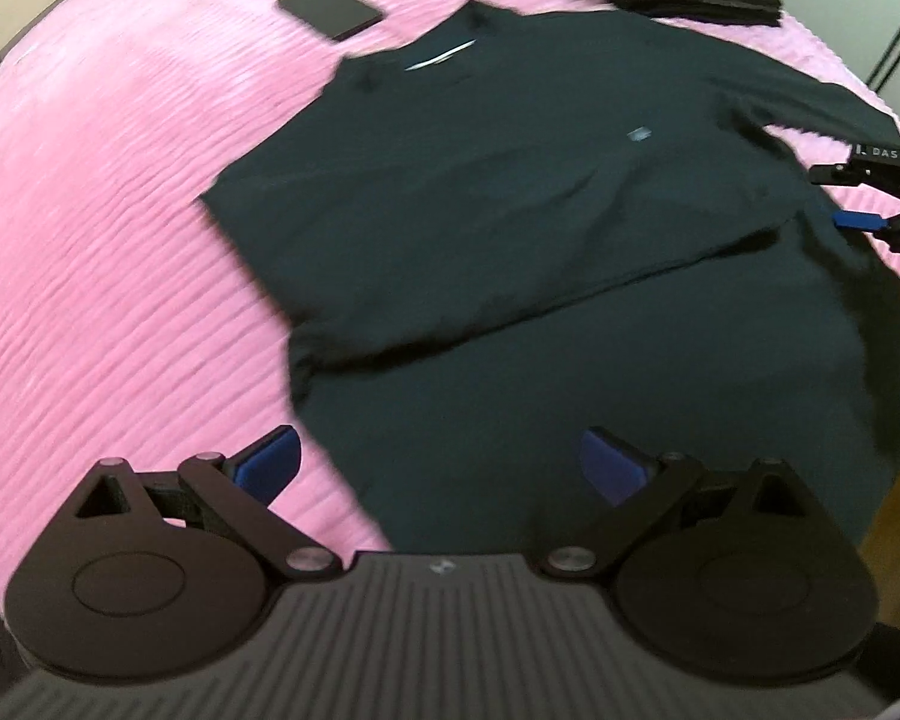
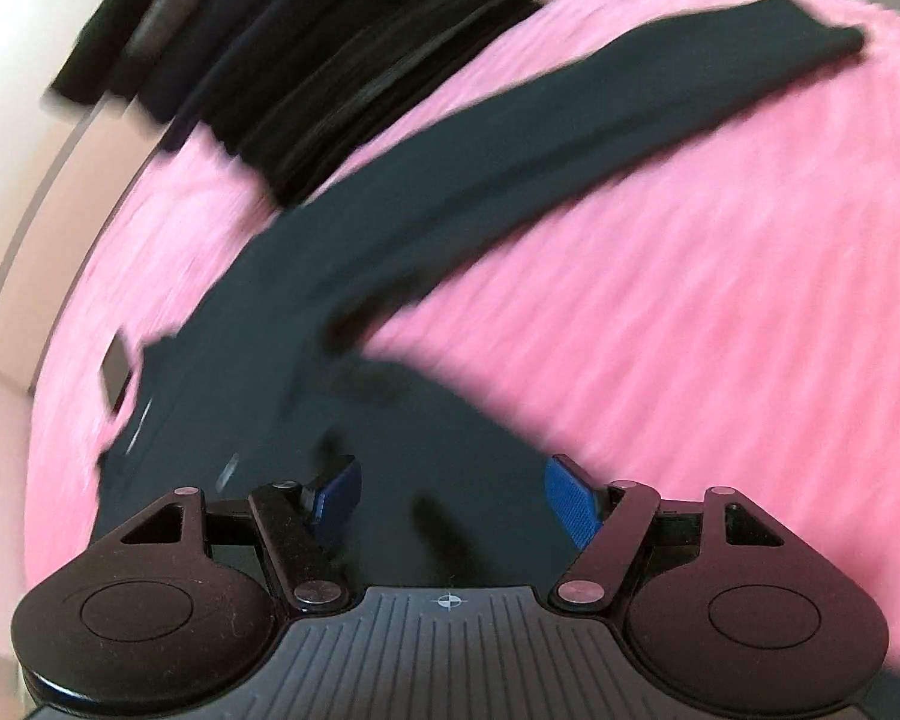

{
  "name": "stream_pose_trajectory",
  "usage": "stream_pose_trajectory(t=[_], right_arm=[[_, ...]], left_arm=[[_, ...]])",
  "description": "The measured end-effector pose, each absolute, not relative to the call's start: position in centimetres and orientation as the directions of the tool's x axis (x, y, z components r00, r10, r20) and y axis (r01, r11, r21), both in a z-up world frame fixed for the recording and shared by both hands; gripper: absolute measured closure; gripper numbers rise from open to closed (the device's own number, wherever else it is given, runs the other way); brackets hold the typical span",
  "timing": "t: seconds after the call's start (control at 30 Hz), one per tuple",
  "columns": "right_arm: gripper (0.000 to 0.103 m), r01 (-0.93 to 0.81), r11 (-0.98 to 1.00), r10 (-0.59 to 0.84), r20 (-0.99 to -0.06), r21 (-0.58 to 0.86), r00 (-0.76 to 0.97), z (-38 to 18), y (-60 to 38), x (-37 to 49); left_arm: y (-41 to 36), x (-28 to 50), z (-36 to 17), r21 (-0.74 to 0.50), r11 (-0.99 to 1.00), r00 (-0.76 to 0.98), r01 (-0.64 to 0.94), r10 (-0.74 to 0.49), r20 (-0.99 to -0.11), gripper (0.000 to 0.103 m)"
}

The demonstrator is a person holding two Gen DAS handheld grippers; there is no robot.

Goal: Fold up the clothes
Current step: 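Grasp the other sleeve near the clothes stack with the right gripper, then fold that sleeve across the sweater body and open the right gripper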

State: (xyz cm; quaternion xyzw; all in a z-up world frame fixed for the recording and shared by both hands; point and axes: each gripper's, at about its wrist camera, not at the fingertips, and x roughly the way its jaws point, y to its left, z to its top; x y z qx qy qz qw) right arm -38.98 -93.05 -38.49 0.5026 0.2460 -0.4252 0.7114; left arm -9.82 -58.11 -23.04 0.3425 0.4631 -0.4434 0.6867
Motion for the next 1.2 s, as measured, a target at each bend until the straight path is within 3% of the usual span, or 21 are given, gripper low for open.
stream_pose_trajectory(t=[0.3, 0.57, 0.6, 0.63, 0.67, 0.73, 0.97, 1.2], right_arm=[[0.032, 0.831, -0.121, -0.553, -0.731, 0.544, 0.399, -38.7, -105.4, -53.0], [0.032, 0.618, -0.33, -0.623, -0.656, 0.714, 0.425, -41.9, -110.7, -59.4], [0.038, 0.604, -0.332, -0.629, -0.647, 0.725, 0.431, -42.0, -110.8, -59.5], [0.07, 0.6, -0.329, -0.63, -0.643, 0.729, 0.436, -42.0, -111.0, -59.6], [0.095, 0.609, -0.329, -0.624, -0.65, 0.722, 0.434, -41.9, -111.3, -59.5], [0.095, 0.639, -0.322, -0.617, -0.667, 0.699, 0.418, -41.1, -111.9, -58.6], [0.095, 0.837, 0.056, -0.609, -0.646, 0.544, 0.461, -32.8, -111.3, -48.7], [0.095, 0.74, 0.533, -0.497, -0.556, 0.41, 0.666, -24.8, -100.0, -30.2]], left_arm=[[-68.5, -14.2, -24.4, 0.097, 0.27, 0.185, 0.958, -0.325, -0.927, 0.005], [-75.3, -16.7, -25.5, 0.101, 0.22, 0.171, 0.97, -0.331, -0.928, 0.005], [-75.6, -16.8, -25.5, 0.101, 0.217, 0.171, 0.971, -0.331, -0.928, 0.005], [-75.9, -16.9, -25.6, 0.102, 0.214, 0.17, 0.971, -0.33, -0.928, 0.005], [-76.2, -17.0, -25.6, 0.103, 0.212, 0.17, 0.972, -0.331, -0.928, 0.005], [-76.5, -16.9, -25.4, 0.102, 0.214, 0.171, 0.972, -0.337, -0.926, 0.005], [-76.1, -14.6, -24.3, 0.071, 0.245, 0.167, 0.967, -0.402, -0.9, 0.005], [-72.0, -11.6, -21.9, 0.028, 0.275, 0.155, 0.961, -0.451, -0.879, 0.005]])
